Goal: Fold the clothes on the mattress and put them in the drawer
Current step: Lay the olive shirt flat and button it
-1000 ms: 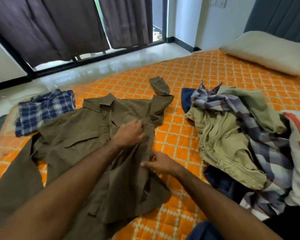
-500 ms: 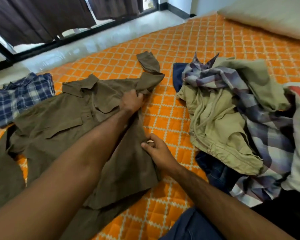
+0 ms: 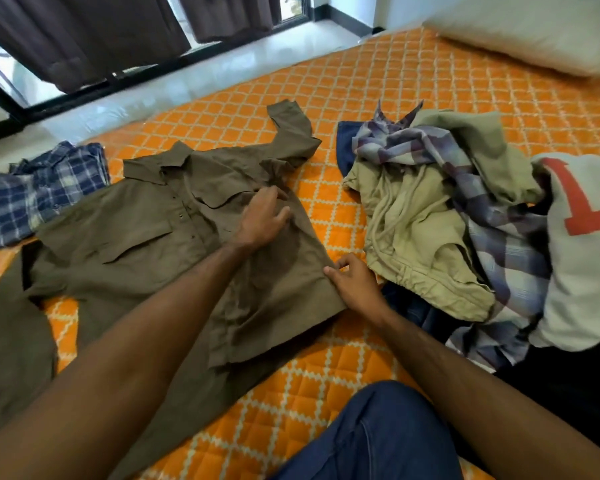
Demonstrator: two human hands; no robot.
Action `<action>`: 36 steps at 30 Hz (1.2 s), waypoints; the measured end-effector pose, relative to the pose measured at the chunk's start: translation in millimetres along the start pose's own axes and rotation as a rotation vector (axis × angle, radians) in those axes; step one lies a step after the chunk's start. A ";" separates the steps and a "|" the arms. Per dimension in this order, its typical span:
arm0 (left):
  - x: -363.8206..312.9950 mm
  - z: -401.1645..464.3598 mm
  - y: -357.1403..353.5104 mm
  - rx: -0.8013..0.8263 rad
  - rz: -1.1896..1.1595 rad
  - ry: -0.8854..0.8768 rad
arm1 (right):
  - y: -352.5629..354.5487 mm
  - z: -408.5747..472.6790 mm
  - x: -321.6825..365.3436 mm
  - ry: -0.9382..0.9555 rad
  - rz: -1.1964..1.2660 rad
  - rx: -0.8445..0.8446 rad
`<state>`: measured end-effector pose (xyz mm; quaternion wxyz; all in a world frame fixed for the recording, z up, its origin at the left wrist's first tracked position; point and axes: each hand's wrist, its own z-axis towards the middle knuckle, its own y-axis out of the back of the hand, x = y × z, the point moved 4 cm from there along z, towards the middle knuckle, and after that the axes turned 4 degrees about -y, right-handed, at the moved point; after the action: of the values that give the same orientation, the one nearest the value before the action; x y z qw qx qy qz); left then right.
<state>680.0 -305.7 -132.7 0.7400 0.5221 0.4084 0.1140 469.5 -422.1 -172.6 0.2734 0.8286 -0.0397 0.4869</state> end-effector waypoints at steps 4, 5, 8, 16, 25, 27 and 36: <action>6.4 -69.9 19.0 -0.102 0.128 -0.066 | 22.0 -3.6 5.1 0.092 -0.228 -0.073; 8.1 -86.1 21.9 -0.105 0.151 -0.057 | 26.7 1.6 0.6 0.124 -0.316 -0.108; 6.8 -144.5 32.4 -0.128 0.181 -0.005 | 32.0 5.4 -14.5 0.224 -0.494 -0.164; 1.1 -302.8 25.2 0.259 0.488 -0.359 | -17.2 -54.9 26.3 0.561 -1.081 0.003; 18.4 -328.7 57.2 0.703 0.666 -0.057 | -94.1 -108.6 37.2 0.790 -1.248 0.344; 21.6 -331.2 61.8 0.820 0.655 -0.065 | -104.6 -112.8 39.9 0.765 -1.233 0.398; 31.9 -365.0 57.0 1.320 0.344 0.306 | -128.5 -155.7 39.8 0.314 -1.054 0.912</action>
<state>451.1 -14.1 -143.1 0.1739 0.8978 0.4035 0.0298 410.7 -228.6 -134.3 0.1009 0.6894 0.6134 0.3718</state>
